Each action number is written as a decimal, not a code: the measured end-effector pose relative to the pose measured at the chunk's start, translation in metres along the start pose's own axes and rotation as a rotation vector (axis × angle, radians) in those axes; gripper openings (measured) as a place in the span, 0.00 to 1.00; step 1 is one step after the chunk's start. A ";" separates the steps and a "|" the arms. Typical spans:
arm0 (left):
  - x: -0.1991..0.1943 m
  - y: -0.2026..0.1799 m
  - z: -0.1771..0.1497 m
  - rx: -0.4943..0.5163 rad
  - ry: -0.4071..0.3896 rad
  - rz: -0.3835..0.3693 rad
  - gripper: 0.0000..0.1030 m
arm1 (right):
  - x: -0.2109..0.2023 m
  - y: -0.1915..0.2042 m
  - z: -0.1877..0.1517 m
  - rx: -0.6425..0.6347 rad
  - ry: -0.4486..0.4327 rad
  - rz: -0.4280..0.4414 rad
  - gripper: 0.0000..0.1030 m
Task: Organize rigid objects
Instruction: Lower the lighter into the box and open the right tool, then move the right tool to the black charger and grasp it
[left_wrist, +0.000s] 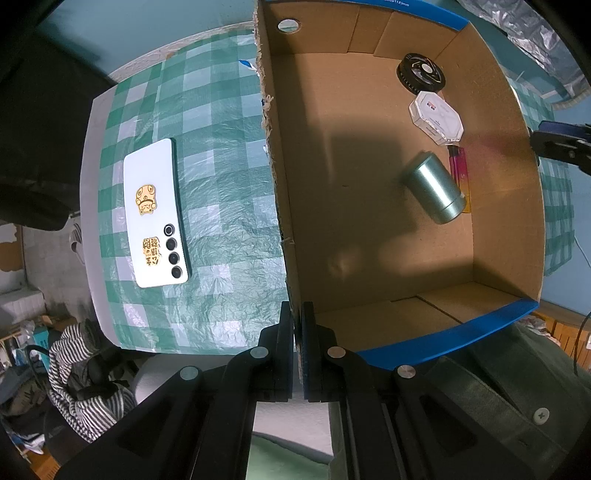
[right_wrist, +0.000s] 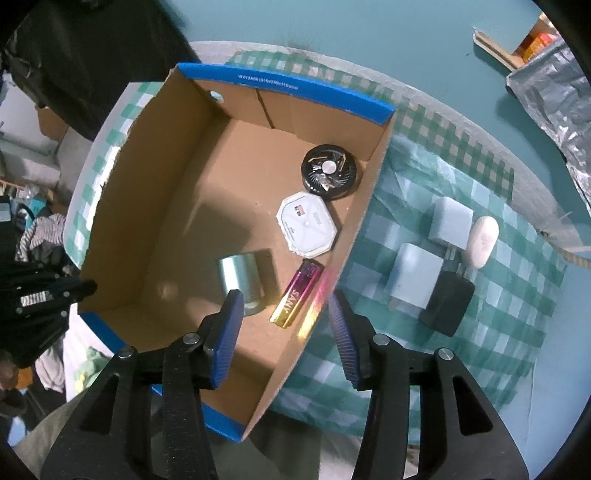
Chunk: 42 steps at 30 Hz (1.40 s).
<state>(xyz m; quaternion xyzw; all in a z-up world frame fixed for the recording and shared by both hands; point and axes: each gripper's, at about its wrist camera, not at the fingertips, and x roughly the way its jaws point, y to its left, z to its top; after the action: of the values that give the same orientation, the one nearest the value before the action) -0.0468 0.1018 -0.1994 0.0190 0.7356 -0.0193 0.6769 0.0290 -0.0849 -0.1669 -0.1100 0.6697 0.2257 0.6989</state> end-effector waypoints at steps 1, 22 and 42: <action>0.000 0.000 0.000 0.000 0.000 0.000 0.03 | -0.003 -0.002 -0.001 0.002 -0.004 -0.001 0.46; 0.000 0.000 0.001 0.000 0.003 0.002 0.03 | -0.018 -0.085 -0.010 0.171 -0.039 -0.063 0.63; -0.001 0.001 0.001 -0.001 0.007 0.005 0.03 | 0.060 -0.187 -0.020 0.362 0.049 -0.053 0.63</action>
<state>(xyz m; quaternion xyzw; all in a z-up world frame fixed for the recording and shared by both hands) -0.0458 0.1031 -0.1984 0.0203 0.7378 -0.0172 0.6745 0.0976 -0.2479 -0.2558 -0.0054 0.7132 0.0800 0.6964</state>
